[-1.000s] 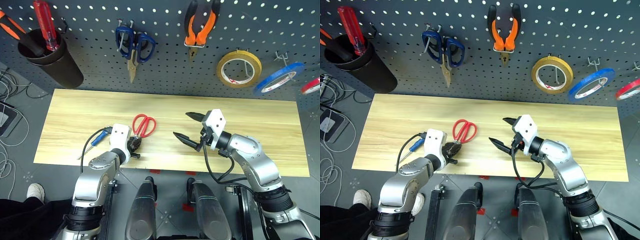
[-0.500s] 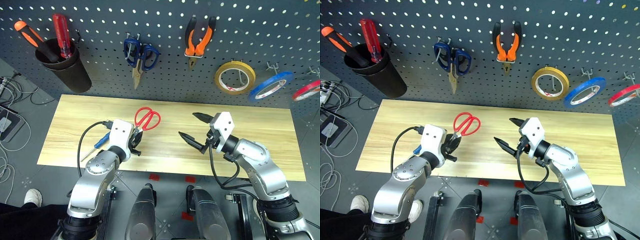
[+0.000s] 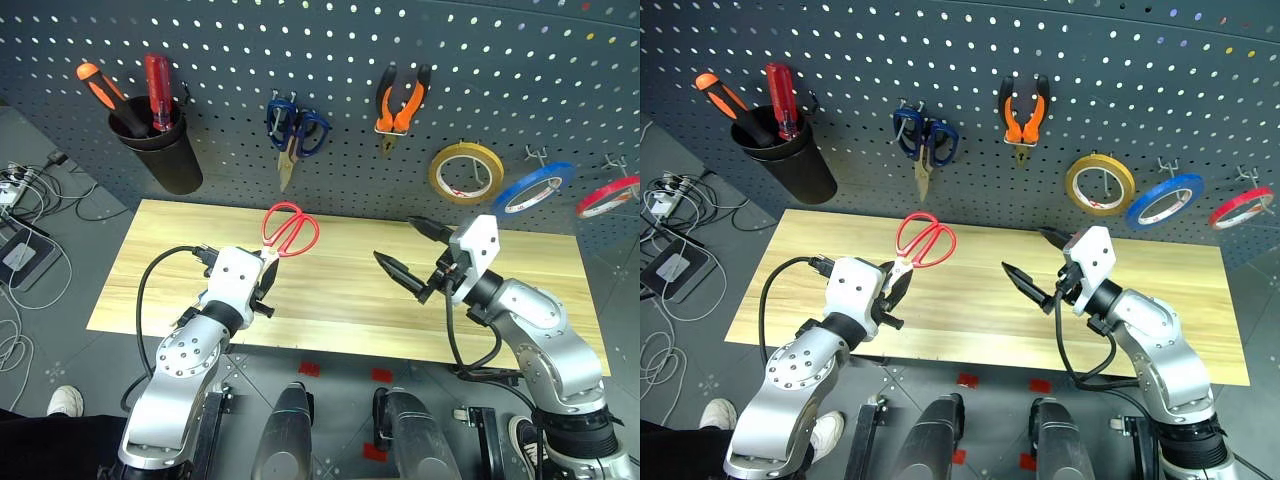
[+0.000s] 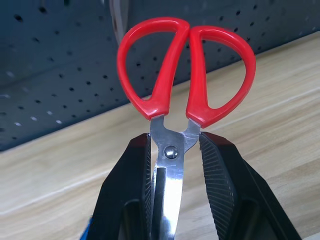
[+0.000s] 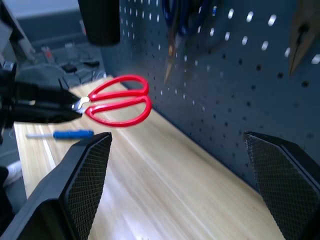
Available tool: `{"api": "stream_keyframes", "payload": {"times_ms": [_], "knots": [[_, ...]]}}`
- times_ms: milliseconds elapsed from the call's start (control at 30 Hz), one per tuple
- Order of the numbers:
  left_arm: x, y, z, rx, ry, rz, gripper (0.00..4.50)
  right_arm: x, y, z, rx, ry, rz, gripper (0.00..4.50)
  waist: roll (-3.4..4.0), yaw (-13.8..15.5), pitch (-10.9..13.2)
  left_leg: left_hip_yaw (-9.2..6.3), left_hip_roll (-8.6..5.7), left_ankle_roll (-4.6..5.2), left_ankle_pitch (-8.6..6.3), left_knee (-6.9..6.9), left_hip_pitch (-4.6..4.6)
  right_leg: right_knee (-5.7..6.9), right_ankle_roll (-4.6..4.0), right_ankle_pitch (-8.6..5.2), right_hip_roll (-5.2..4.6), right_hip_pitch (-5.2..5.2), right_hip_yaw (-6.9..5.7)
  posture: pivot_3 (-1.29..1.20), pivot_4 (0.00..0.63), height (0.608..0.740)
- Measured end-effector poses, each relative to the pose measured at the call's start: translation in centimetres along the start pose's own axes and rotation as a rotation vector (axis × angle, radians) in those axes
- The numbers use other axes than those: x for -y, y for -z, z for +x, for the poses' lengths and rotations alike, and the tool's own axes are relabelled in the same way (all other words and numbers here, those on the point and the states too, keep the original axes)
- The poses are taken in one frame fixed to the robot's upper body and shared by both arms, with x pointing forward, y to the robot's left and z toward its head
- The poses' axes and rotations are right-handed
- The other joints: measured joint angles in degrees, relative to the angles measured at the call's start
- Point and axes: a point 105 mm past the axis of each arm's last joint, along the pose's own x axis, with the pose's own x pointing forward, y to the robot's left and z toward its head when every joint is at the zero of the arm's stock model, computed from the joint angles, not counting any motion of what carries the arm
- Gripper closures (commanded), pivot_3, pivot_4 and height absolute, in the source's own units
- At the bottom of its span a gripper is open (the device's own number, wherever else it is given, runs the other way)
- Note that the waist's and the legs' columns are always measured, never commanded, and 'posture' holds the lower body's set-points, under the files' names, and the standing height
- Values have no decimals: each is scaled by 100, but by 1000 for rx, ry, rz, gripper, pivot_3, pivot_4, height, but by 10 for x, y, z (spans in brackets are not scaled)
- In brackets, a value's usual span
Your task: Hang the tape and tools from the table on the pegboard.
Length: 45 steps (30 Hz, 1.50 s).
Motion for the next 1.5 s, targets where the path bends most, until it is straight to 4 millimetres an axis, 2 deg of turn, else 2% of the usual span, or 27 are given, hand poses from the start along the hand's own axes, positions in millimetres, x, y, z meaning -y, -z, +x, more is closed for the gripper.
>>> {"api": "stream_keyframes", "payload": {"times_ms": [100,200,467,600,767,967,1133,1500], "knots": [[2,-3,-3,30,5,9,3365,-1,-12,-2,42,17,20,0,1,-1,-62,-1,-1,1,0,1,0,1,0,0,1,2,0,142,224,740],[2,-1,-2,29,1,-6,3365,0,-11,-2,37,35,23,0,0,-7,-140,-1,-3,3,0,1,3,1,-1,0,4,5,1,142,227,740],[9,35,17,-114,-41,-174,3365,1,9,3,-49,36,17,0,-5,-11,-169,0,-3,10,0,5,12,7,-2,0,10,10,4,125,278,740],[11,39,17,-142,-37,-183,3365,-2,13,-1,-86,-6,-1,0,-7,-15,-167,-1,-1,12,-1,5,16,8,-3,0,11,13,5,119,310,740],[10,51,15,-209,-46,-199,3365,-17,29,-11,-172,-131,2,0,-8,-20,-150,-3,-1,46,-19,6,36,6,-5,-1,12,37,5,113,345,740],[8,55,18,-248,-46,-208,3365,-34,33,-16,-186,-271,2,0,6,-24,-75,-12,-3,56,-25,13,56,4,-9,-3,13,65,2,111,385,740],[13,69,22,-333,-28,-250,3365,-49,38,-17,-200,-382,15,0,9,-29,40,-15,-3,58,-25,17,58,8,-10,-3,14,67,2,100,415,740],[18,83,24,-438,-27,-293,3365,-50,34,-13,-192,-406,4,0,17,-47,327,-20,-1,57,-25,23,55,11,-11,-3,11,68,0,97,459,740]]}}
